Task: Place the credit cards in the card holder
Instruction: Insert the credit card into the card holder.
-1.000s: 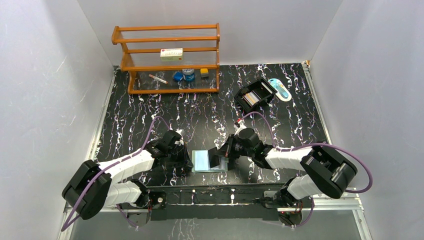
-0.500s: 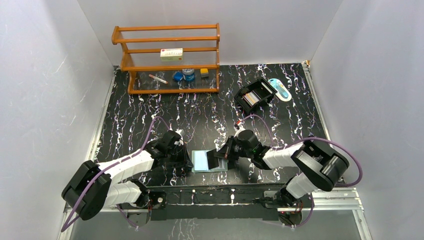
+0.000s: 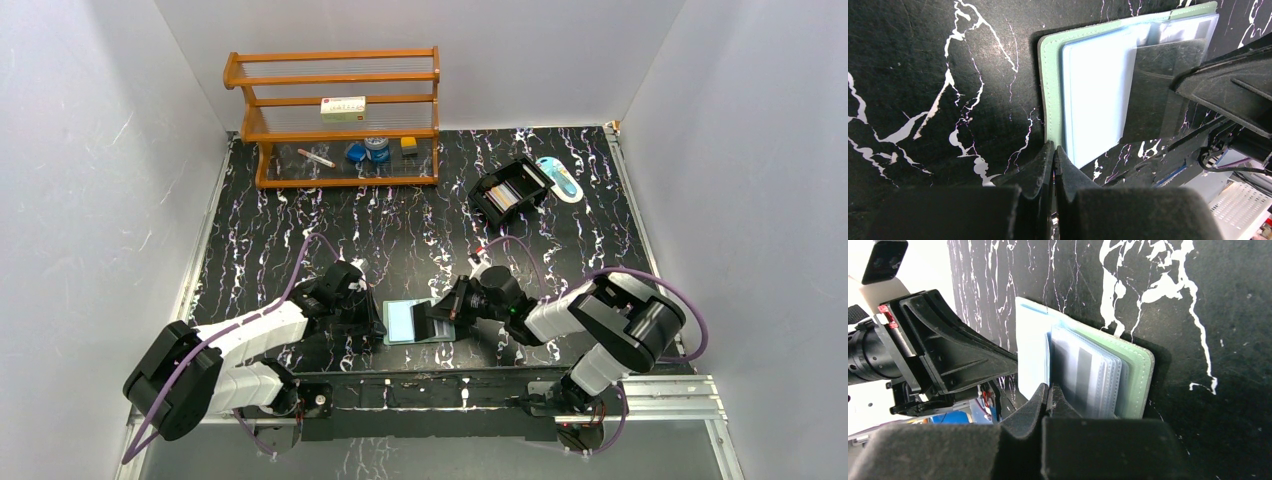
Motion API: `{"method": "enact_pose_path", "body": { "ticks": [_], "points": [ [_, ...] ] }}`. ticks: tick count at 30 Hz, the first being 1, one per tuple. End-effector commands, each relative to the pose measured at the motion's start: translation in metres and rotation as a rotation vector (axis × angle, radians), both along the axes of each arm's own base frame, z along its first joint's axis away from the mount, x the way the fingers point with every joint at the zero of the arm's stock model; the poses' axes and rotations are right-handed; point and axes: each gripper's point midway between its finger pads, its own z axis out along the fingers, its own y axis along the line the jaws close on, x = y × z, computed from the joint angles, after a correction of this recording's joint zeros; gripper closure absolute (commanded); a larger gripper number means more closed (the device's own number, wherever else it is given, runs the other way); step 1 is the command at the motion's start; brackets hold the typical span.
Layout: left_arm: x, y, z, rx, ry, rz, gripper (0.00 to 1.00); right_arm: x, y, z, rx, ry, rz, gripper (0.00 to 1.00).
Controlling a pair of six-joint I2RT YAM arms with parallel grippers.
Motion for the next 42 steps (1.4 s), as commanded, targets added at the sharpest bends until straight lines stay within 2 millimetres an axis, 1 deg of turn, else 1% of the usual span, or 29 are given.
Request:
{"method": "enact_pose_path", "body": {
  "ticks": [1,11,19,22,25,28,29,31,32,34,37,40,42],
  "points": [
    [-0.009,0.006,-0.005,0.016,0.028,-0.001,1.0,0.002,0.003,0.008,0.052,-0.02,-0.015,1.0],
    [-0.011,0.005,-0.005,-0.002,0.033,0.003,1.0,0.008,0.01,0.011,0.083,-0.039,-0.016,1.0],
    [-0.011,0.003,-0.004,-0.016,0.037,0.005,0.99,0.009,0.016,0.005,0.094,-0.011,-0.007,1.0],
    [-0.012,0.002,-0.004,-0.02,0.037,0.005,0.99,0.01,0.014,0.0,0.066,0.001,-0.018,0.94],
    [-0.012,0.002,-0.004,-0.022,0.036,0.006,0.99,0.009,0.007,-0.009,0.005,0.022,-0.035,0.85],
    [-0.012,0.001,-0.003,-0.026,0.037,0.006,0.99,0.006,-0.004,-0.02,-0.07,0.042,-0.05,0.77],
    [-0.012,0.001,-0.003,-0.027,0.039,0.006,0.99,0.012,0.0,-0.011,-0.068,0.028,-0.053,0.76],
    [-0.012,0.001,-0.003,-0.028,0.038,0.006,0.99,0.013,-0.001,-0.009,-0.086,0.022,-0.055,0.76],
    [-0.012,0.001,-0.003,-0.028,0.038,0.006,0.99,0.013,-0.002,-0.008,-0.09,0.021,-0.057,0.76],
    [-0.012,0.001,-0.004,-0.027,0.039,0.007,0.99,0.013,-0.005,-0.006,-0.091,0.014,-0.063,0.8],
    [-0.012,0.0,-0.004,-0.031,0.042,0.007,0.99,0.015,-0.005,-0.005,-0.084,0.0,-0.074,0.91],
    [-0.013,0.0,-0.004,-0.038,0.049,0.008,0.99,0.017,0.001,0.0,-0.045,-0.008,-0.07,0.99],
    [-0.015,-0.001,-0.004,-0.046,0.056,0.016,0.99,0.018,0.006,0.004,-0.016,-0.008,-0.07,1.0]
  ]
}}
